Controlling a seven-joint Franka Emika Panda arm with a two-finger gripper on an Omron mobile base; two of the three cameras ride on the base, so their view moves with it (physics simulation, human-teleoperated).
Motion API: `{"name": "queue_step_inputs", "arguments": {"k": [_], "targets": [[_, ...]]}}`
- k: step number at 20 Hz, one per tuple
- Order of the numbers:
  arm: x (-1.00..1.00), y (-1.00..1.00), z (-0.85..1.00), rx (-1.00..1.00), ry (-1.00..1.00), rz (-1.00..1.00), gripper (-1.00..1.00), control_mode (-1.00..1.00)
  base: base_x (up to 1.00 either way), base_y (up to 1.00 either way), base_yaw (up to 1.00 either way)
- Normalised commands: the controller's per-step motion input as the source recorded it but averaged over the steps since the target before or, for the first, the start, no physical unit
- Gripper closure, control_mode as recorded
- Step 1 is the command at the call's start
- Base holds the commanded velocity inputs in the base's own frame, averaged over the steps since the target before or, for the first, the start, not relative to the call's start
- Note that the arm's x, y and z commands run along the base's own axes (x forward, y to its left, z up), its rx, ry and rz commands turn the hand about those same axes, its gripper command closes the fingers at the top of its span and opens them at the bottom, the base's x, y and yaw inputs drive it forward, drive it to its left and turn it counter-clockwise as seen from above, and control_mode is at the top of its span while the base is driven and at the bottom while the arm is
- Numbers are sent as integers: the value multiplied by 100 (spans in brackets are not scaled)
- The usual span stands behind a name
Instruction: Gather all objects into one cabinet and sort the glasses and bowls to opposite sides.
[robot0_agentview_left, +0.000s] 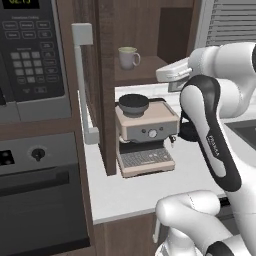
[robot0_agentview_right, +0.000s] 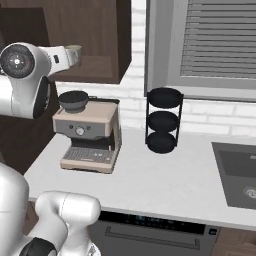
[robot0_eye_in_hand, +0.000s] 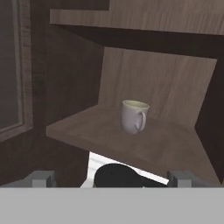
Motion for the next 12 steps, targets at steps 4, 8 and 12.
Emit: {"name": "queue_step_inputs", "arguments": {"k": [4, 8, 12], "targets": [[1, 0, 0, 0, 0, 0, -100, -100, 0, 0, 0], [16, 0, 0, 0, 0, 0, -100, -100, 0, 0, 0], [29, 0, 0, 0, 0, 0, -100, -100, 0, 0, 0]]}}
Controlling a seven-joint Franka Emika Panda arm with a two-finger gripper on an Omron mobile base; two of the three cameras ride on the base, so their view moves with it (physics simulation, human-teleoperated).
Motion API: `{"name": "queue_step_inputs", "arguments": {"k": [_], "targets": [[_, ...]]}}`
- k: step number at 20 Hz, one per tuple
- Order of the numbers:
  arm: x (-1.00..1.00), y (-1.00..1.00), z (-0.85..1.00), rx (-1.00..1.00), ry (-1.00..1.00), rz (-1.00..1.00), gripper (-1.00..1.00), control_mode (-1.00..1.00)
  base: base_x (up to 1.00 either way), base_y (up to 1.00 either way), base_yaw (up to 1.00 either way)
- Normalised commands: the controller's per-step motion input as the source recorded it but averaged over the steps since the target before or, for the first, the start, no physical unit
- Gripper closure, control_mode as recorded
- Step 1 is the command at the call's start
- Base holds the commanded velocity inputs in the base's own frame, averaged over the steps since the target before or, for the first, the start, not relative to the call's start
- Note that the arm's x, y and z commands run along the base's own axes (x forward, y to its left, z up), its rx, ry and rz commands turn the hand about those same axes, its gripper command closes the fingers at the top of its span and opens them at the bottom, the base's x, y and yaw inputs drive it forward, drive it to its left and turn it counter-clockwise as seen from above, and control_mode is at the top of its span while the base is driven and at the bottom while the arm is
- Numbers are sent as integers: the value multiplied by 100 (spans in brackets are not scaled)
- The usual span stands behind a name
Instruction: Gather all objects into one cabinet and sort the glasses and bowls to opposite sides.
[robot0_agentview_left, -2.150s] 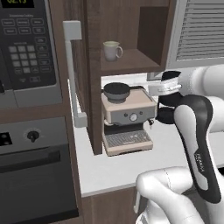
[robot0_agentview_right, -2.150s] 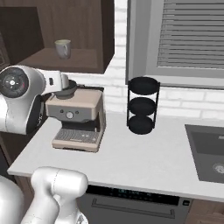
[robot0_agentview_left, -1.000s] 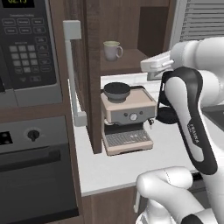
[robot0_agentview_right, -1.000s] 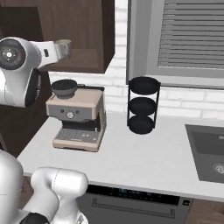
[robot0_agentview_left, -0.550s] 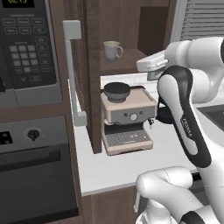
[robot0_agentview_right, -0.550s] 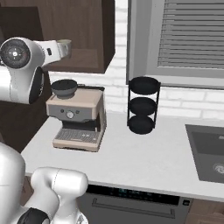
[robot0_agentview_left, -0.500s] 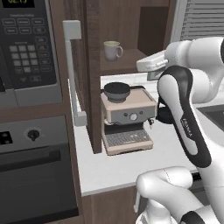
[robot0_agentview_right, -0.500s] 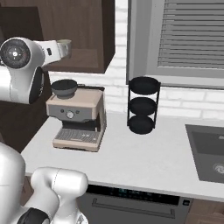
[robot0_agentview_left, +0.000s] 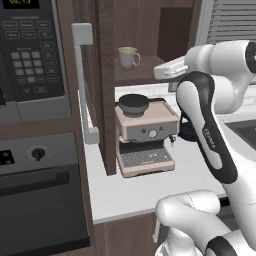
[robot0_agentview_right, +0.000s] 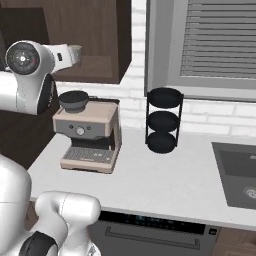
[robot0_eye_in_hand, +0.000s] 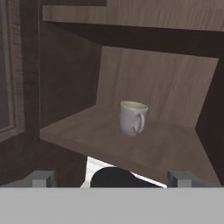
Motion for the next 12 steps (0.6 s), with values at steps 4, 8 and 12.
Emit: {"name": "queue_step_inputs", "arguments": {"k": [4, 8, 12], "targets": [[34, 0, 0, 0, 0, 0, -100, -100, 0, 0, 0], [39, 0, 0, 0, 0, 0, -100, -100, 0, 0, 0], [50, -4, 0, 4, 0, 0, -100, -100, 0, 0, 0]]}}
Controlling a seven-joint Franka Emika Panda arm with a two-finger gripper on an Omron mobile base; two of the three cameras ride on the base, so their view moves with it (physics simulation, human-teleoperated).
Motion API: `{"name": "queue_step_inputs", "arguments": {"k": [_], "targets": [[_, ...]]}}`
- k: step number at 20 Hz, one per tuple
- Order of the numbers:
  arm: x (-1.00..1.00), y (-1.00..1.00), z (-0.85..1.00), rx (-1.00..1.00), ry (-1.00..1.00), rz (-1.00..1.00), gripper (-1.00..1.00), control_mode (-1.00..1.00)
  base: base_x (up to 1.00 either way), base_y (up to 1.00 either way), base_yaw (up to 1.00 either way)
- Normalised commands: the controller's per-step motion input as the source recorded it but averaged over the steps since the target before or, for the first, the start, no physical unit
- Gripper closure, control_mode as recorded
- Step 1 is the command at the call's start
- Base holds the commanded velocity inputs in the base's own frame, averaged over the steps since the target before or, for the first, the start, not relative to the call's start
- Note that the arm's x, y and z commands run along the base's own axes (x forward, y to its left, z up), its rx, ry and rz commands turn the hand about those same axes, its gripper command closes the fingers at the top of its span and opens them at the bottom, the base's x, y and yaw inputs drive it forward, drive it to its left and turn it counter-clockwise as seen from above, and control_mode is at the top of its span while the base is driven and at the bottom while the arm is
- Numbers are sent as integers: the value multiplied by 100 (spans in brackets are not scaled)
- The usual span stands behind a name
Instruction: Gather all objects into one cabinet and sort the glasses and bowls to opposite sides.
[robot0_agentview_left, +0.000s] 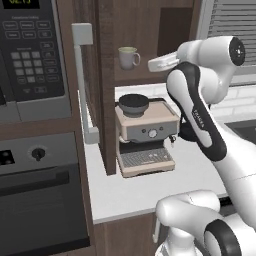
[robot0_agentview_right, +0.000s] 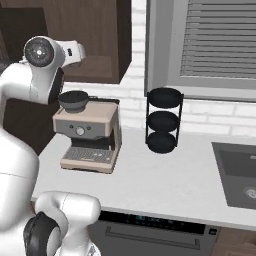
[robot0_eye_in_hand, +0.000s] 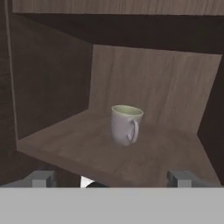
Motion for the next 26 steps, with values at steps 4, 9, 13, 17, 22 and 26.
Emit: {"name": "queue_step_inputs", "arguments": {"k": [4, 9, 13, 17, 22, 26], "targets": [[44, -9, 0, 5, 0, 0, -100, -100, 0, 0, 0], [18, -14, -17, 1, 2, 6, -100, -100, 0, 0, 0], [33, -4, -6, 1, 0, 3, -100, -100, 0, 0, 0], [63, -7, 0, 6, 0, 3, -100, -100, 0, 0, 0], [54, 0, 0, 2, 0, 0, -100, -100, 0, 0, 0], [33, 0, -8, 0, 1, 0, -100, -100, 0, 0, 0]]}}
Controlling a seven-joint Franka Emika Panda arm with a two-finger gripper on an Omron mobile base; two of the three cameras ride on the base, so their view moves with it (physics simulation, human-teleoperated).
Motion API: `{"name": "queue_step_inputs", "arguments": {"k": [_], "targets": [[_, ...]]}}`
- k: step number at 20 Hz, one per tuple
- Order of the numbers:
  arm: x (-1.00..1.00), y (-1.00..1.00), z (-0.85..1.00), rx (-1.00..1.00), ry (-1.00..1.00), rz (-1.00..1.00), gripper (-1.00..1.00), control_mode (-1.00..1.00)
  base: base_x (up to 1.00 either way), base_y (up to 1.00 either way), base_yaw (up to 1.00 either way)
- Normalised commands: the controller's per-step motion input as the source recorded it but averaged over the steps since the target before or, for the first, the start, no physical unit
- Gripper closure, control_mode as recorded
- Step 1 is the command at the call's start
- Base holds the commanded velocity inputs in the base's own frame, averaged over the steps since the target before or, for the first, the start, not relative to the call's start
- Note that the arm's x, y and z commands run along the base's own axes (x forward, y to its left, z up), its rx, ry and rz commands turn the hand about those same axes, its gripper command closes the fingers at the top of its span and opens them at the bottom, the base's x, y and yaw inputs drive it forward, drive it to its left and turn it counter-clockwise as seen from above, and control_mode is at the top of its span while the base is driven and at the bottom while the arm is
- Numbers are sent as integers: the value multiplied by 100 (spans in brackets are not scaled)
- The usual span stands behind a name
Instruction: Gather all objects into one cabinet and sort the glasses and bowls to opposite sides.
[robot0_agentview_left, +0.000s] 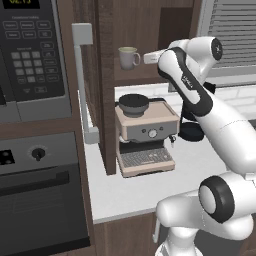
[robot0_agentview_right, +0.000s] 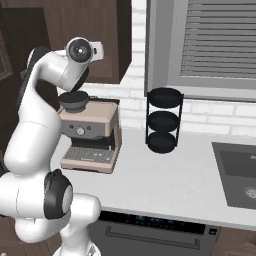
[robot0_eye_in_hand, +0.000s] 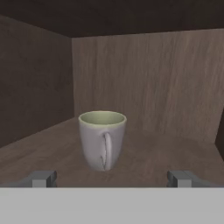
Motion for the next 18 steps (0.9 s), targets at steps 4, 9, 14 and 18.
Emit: {"name": "queue_step_inputs", "arguments": {"k": [4, 9, 14, 18], "targets": [[23, 7, -11, 0, 8, 0, -100, -100, 0, 0, 0], [18, 13, -5, 0, 8, 0, -100, -100, 0, 0, 0], [14, 4, 0, 0, 3, 0, -100, -100, 0, 0, 0], [31, 1, 0, 0, 1, 0, -100, -100, 0, 0, 0]]}}
